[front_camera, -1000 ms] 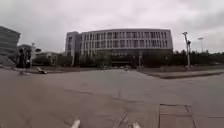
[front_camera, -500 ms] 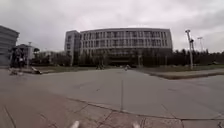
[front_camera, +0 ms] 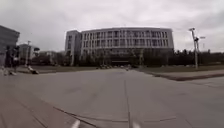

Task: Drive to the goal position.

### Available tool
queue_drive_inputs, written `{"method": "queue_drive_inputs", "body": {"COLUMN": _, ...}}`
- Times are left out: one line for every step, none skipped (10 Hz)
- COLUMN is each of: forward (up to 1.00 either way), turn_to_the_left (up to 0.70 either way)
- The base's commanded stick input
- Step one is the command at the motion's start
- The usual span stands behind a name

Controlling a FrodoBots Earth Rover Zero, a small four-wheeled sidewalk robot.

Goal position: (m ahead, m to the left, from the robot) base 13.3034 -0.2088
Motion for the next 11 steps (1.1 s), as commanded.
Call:
{"method": "queue_drive_inputs", "body": {"forward": 1.0, "turn_to_the_left": -0.07}}
{"method": "queue_drive_inputs", "body": {"forward": 1.0, "turn_to_the_left": -0.13}}
{"method": "queue_drive_inputs", "body": {"forward": 1.0, "turn_to_the_left": -0.12}}
{"method": "queue_drive_inputs", "body": {"forward": 1.0, "turn_to_the_left": -0.01}}
{"method": "queue_drive_inputs", "body": {"forward": 1.0, "turn_to_the_left": -0.02}}
{"method": "queue_drive_inputs", "body": {"forward": 1.0, "turn_to_the_left": -0.02}}
{"method": "queue_drive_inputs", "body": {"forward": 1.0, "turn_to_the_left": 0.0}}
{"method": "queue_drive_inputs", "body": {"forward": 1.0, "turn_to_the_left": 0.0}}
{"method": "queue_drive_inputs", "body": {"forward": 1.0, "turn_to_the_left": -0.11}}
{"method": "queue_drive_inputs", "body": {"forward": 1.0, "turn_to_the_left": -0.06}}
{"method": "queue_drive_inputs", "body": {"forward": 1.0, "turn_to_the_left": -0.08}}
